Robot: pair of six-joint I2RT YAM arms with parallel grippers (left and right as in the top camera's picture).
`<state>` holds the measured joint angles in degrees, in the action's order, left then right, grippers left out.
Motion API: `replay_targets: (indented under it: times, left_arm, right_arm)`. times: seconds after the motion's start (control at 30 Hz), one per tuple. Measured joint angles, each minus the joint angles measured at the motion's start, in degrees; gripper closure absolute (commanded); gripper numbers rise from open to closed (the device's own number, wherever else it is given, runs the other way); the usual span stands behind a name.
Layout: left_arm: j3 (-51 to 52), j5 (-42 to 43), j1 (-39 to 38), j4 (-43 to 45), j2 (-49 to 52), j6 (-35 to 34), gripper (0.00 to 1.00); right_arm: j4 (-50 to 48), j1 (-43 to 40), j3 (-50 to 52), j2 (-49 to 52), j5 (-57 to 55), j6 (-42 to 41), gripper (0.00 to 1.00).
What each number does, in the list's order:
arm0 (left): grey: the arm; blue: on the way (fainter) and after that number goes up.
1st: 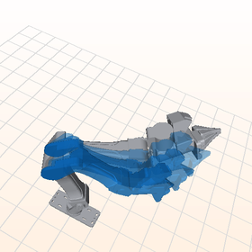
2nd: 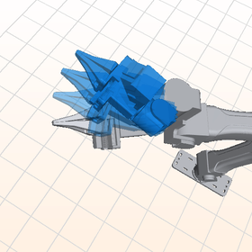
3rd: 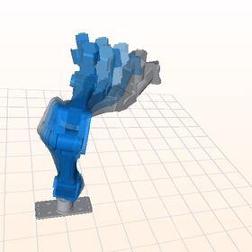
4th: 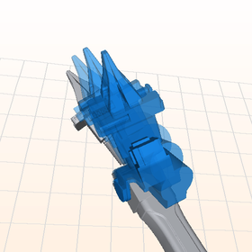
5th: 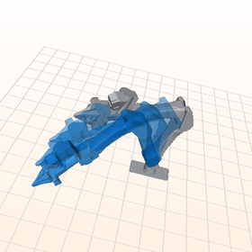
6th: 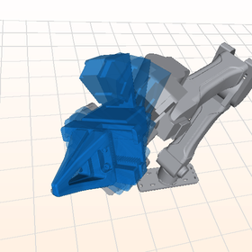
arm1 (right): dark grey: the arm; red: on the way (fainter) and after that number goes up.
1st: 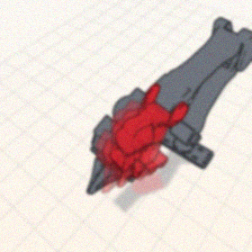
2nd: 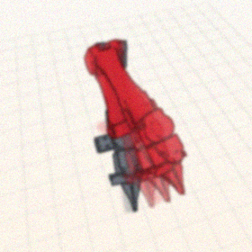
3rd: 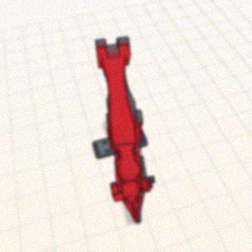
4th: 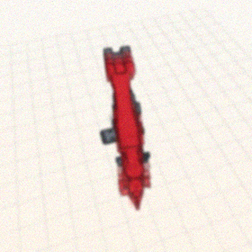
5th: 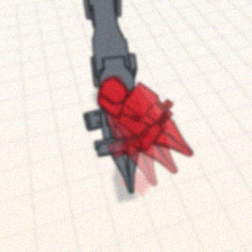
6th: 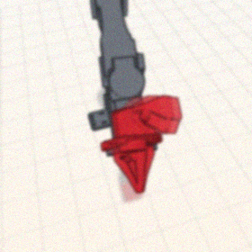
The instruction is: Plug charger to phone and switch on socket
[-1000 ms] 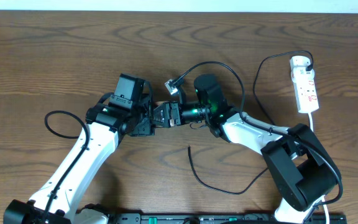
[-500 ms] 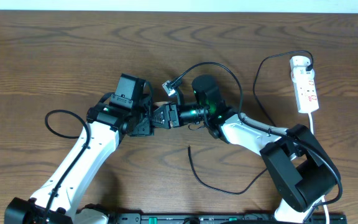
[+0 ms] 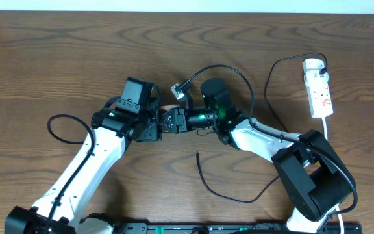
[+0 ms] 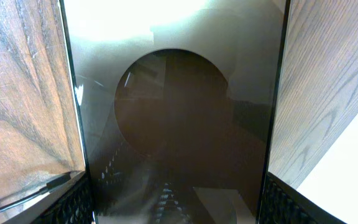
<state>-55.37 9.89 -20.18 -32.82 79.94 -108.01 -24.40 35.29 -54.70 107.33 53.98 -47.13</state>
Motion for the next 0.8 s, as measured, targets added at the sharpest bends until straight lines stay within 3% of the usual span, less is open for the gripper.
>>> replay_targets:
  times: [0.27,0.8]
  left_arm:
    - [0.0,0.0,-0.1,0.1,0.0,0.0,0.93]
    - [0.0,0.2,-0.1,0.3,0.0,0.0,0.93]
  right_arm:
    - [0.2,0.0,0.0,0.0,-0.5,0.0,0.63]
    - [0.6,-0.1,0.0,0.1,-1.6,0.0,0.71]
